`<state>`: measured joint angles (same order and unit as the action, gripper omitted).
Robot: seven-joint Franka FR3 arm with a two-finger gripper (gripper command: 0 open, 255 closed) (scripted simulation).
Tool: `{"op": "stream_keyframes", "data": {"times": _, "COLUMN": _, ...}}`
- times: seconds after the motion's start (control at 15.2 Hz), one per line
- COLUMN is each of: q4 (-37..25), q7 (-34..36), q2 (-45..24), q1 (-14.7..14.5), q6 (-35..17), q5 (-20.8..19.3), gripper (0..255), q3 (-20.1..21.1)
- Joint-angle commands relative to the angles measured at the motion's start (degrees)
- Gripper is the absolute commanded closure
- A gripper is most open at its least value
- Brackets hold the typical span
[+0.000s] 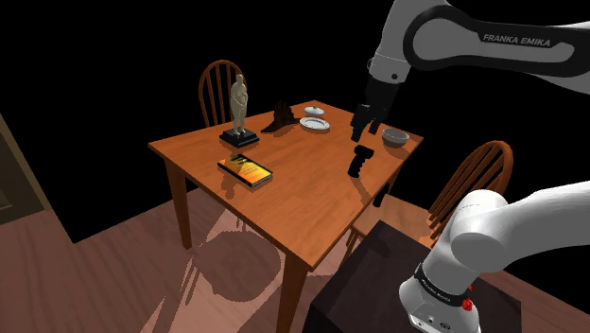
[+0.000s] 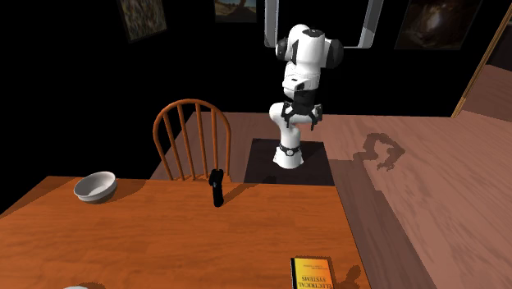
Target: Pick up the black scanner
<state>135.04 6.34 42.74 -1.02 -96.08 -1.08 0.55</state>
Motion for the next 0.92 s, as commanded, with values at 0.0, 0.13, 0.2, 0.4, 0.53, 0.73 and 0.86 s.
{"op": "stream_keyframes", "data": {"times": 0.0, "q4": 0.0, "q7": 0.0, "q2": 0.0, "q1": 0.0, "q6": 0.0, "q5": 0.0, "gripper": 0, "q3": 0.0}}
{"op": "stream_keyframes", "data": {"times": 0.13, "q4": 1.01, "q7": -1.95, "q2": -1.07, "q1": 1.0, "q6": -1.87, "q5": -1.17, "gripper": 0, "q3": -2.15}}
{"op": "stream_keyframes", "data": {"times": 0.2, "q4": 1.43, "q7": -2.92, "q2": -1.7, "q1": 1.5, "q6": -2.83, "q5": -1.74, "gripper": 0, "q3": -3.23}}
{"op": "stream_keyframes", "data": {"times": 0.4, "q4": 2.31, "q7": -5.82, "q2": -4.01, "q1": 2.97, "q6": -5.76, "q5": -3.37, "gripper": 0, "q3": -6.48}}
{"op": "stream_keyframes", "data": {"times": 0.53, "q4": 2.59, "q7": -7.74, "q2": -5.88, "q1": 3.91, "q6": -7.75, "q5": -4.35, "gripper": 0, "q3": -8.65}}
{"op": "stream_keyframes", "data": {"times": 0.73, "q4": 2.54, "q7": -10.64, "q2": -9.16, "q1": 5.23, "q6": -10.77, "q5": -5.58, "gripper": 0, "q3": -11.9}}
{"op": "stream_keyframes", "data": {"times": 0.86, "q4": 2.2, "q7": -12.6, "q2": -11.65, "q1": 6.02, "q6": -12.77, "q5": -6.2, "gripper": 0, "q3": -14.07}}
